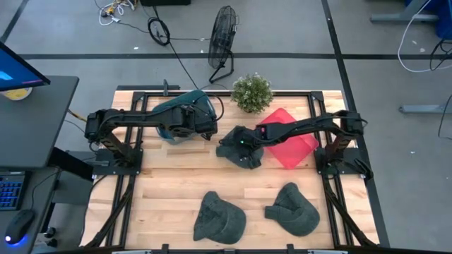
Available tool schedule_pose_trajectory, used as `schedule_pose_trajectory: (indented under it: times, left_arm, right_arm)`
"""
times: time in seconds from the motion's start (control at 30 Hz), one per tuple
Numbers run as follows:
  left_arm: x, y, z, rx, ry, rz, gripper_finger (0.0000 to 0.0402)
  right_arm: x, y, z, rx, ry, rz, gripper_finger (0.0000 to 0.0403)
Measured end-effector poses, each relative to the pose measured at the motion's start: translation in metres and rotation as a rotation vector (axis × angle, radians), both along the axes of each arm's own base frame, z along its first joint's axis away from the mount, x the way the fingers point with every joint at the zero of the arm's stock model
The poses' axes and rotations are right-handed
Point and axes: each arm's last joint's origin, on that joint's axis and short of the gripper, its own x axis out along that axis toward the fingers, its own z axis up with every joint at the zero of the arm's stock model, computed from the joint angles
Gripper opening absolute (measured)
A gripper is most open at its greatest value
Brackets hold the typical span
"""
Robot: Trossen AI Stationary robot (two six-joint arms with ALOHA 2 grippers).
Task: Pick & Place hat
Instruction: Put the top black cap into the red bin
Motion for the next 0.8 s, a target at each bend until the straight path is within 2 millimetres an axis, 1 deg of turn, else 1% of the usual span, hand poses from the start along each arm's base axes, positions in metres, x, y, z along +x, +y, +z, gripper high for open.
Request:
schedule_pose_trajectory:
  times: [0.1, 0.2, 0.27, 0.37, 0.47, 0.53, 0.63, 0.7, 0.8]
  left_arm:
    - [0.000, 0.000, 0.000, 0.000, -0.003, 0.000, 0.0140]
    - [0.001, 0.000, 0.000, 0.001, -0.006, 0.000, 0.0140]
    - [0.001, 0.000, 0.000, 0.000, -0.009, -0.001, 0.0140]
    - [0.001, 0.000, 0.001, 0.000, -0.012, -0.001, 0.0140]
    - [0.001, 0.000, 0.001, 0.001, -0.014, 0.000, 0.0140]
    - [0.001, 0.000, 0.001, 0.001, -0.015, 0.000, 0.0140]
    - [0.001, 0.000, 0.001, 0.001, -0.015, 0.000, 0.0140]
    - [0.001, 0.000, 0.001, 0.001, -0.016, 0.000, 0.0140]
    - [0.001, 0.000, 0.001, 0.001, -0.016, 0.000, 0.0140]
  right_arm:
    - [-0.007, 0.017, 0.027, -0.012, -0.002, 0.018, 0.0005]
    - [-0.020, 0.033, 0.056, -0.098, -0.022, -0.027, 0.0007]
    - [-0.032, 0.042, 0.076, -0.163, -0.033, -0.049, 0.0005]
    - [-0.055, 0.049, 0.100, -0.247, -0.040, -0.091, 0.0004]
    - [-0.079, 0.047, 0.118, -0.266, -0.048, -0.183, 0.0004]
    - [-0.095, 0.042, 0.123, -0.244, -0.032, -0.251, 0.0003]
    - [-0.115, 0.033, 0.120, -0.229, -0.007, -0.349, 0.0003]
    - [-0.127, 0.027, 0.112, -0.240, -0.008, -0.418, 0.0002]
    - [-0.145, 0.019, 0.091, -0.244, 0.039, -0.477, 0.0002]
